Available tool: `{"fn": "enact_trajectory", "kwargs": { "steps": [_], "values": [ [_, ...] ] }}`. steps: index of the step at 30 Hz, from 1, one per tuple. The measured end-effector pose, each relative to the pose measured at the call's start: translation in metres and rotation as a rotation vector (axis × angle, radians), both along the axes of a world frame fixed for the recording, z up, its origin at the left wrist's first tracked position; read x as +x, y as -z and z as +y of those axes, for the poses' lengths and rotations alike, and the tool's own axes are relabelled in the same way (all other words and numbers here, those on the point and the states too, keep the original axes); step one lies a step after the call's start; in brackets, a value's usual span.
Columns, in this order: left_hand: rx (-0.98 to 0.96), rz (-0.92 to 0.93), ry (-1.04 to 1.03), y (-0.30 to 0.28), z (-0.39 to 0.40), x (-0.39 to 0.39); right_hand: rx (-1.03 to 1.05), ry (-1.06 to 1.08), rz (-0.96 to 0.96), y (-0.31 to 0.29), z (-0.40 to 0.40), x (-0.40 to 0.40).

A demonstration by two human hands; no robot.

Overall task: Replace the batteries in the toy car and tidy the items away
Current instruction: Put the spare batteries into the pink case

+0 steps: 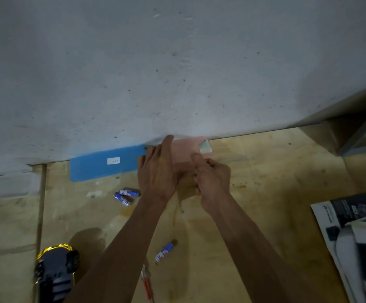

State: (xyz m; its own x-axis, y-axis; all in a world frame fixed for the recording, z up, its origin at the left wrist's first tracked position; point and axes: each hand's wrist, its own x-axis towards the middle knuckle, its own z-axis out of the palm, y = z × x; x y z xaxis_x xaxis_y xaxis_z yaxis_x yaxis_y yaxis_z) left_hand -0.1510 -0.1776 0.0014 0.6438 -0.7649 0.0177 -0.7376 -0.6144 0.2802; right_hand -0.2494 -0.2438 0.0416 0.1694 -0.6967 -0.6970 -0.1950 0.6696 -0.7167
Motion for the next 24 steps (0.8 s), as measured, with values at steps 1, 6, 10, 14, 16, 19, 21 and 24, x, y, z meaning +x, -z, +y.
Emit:
{"fn": "enact_trajectory", "kwargs": {
  "steps": [1, 6, 10, 14, 16, 19, 21, 24],
  "values": [
    [-0.009, 0.04, -0.026, 0.0, 0.002, -0.006, -0.008, -0.013, 0.007, -0.003, -0.003, -0.003],
    [-0.116, 0.16, -0.12, -0.001, 0.017, -0.027, -0.027, -0.208, 0.106, -0.021, -0.029, -0.006],
    [-0.128, 0.077, 0.034, 0.003, 0.022, -0.021, -0.056, -0.373, 0.102, -0.029, -0.05, -0.006],
    [-0.127, 0.134, 0.156, 0.012, 0.02, -0.008, -0.142, -0.499, 0.11, -0.034, -0.065, -0.005],
    [-0.17, 0.154, 0.251, 0.013, 0.02, -0.002, -0.191, -0.55, 0.118, -0.036, -0.068, -0.007],
    [-0.179, 0.144, 0.309, 0.009, 0.023, 0.005, -0.255, -0.625, 0.148, -0.035, -0.072, -0.008],
    [-0.17, 0.139, 0.323, 0.004, 0.024, 0.005, -0.276, -0.728, 0.166, -0.03, -0.074, -0.006],
    [-0.127, 0.151, 0.321, 0.006, 0.022, 0.007, -0.476, -0.96, 0.175, -0.021, -0.071, -0.004]
  ]
}}
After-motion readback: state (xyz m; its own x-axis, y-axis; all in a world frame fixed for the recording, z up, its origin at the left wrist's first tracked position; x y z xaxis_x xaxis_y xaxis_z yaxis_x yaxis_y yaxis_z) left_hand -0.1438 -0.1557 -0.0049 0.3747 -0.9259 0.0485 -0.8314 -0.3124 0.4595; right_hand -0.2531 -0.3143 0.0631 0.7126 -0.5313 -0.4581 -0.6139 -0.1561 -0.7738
